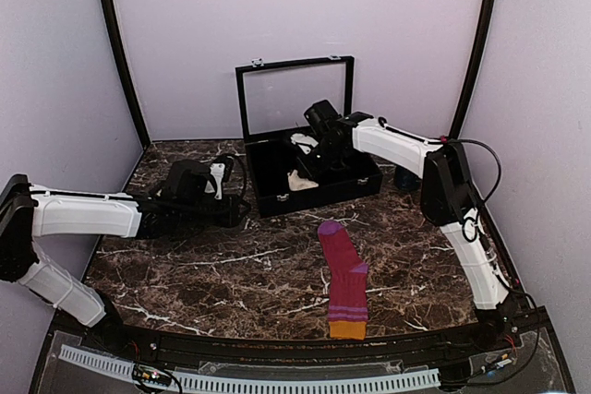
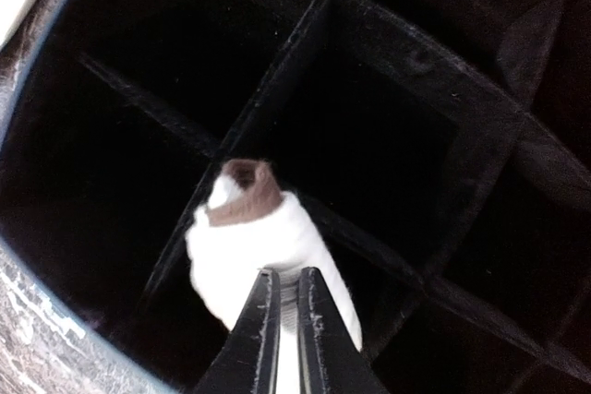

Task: Roll the socks
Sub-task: Place the sock in the storage box.

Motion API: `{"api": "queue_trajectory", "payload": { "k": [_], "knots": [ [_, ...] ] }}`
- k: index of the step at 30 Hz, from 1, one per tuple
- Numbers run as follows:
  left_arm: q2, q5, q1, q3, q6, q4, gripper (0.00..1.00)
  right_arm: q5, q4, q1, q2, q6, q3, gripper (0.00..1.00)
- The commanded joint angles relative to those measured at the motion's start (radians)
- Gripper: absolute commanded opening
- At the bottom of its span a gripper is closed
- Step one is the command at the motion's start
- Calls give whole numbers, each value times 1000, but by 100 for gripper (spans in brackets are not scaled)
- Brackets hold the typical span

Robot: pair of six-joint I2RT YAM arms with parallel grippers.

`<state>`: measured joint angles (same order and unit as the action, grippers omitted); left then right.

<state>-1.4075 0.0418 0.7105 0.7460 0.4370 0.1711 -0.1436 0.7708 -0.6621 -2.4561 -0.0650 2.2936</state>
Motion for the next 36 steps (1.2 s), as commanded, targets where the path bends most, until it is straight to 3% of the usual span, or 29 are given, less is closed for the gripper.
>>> {"api": "queue_trajectory", "payload": {
  "k": [1, 18, 23, 31, 36],
  "knots": [
    [2, 5, -5, 26, -8, 5, 34, -46, 23, 8, -57, 17, 59, 9],
    [-24, -13, -5, 32, -12, 12, 34, -25, 89, 13, -89, 34, 54, 9],
    [-11, -5, -6, 28, -15, 8, 35, -5, -1, 10, 3, 50, 10, 9],
    [-11, -5, -6, 30, -14, 11, 34, -32, 50, 0, -19, 53, 112, 11],
    [-17, -4, -6, 37, -15, 13, 34, -53, 44, -15, -26, 51, 85, 11]
  ]
}}
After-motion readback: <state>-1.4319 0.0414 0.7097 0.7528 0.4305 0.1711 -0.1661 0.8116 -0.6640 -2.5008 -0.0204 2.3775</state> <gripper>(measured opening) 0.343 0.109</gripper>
